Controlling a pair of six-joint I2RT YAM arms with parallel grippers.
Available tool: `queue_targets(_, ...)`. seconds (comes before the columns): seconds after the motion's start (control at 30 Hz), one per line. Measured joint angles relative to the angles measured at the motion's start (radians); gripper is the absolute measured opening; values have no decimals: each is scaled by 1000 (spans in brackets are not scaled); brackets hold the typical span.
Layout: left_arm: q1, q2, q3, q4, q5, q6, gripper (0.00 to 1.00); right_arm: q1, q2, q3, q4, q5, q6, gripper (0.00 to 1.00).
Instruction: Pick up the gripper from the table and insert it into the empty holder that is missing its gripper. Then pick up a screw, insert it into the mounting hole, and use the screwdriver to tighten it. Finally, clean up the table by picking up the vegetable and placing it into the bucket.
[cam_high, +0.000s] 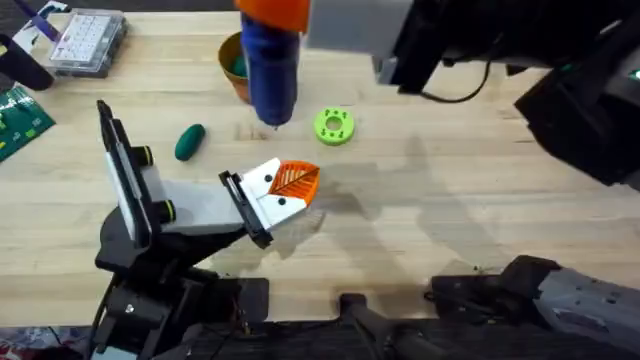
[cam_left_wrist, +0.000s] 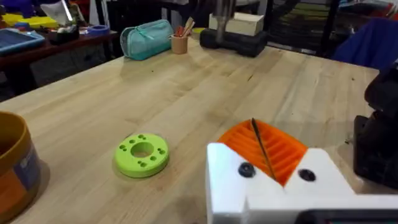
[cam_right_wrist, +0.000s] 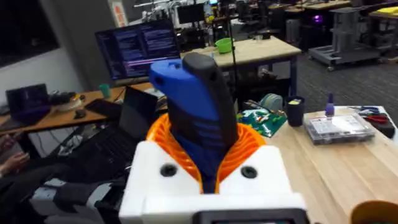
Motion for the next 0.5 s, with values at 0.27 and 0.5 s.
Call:
queue_targets(0.27, 0, 0, 0, 0, 0, 0, 15, 48, 40, 0, 6, 0, -32, 75)
queue_targets(0.5, 0, 0, 0, 0, 0, 0, 15, 65, 93, 0, -2, 3, -51, 76)
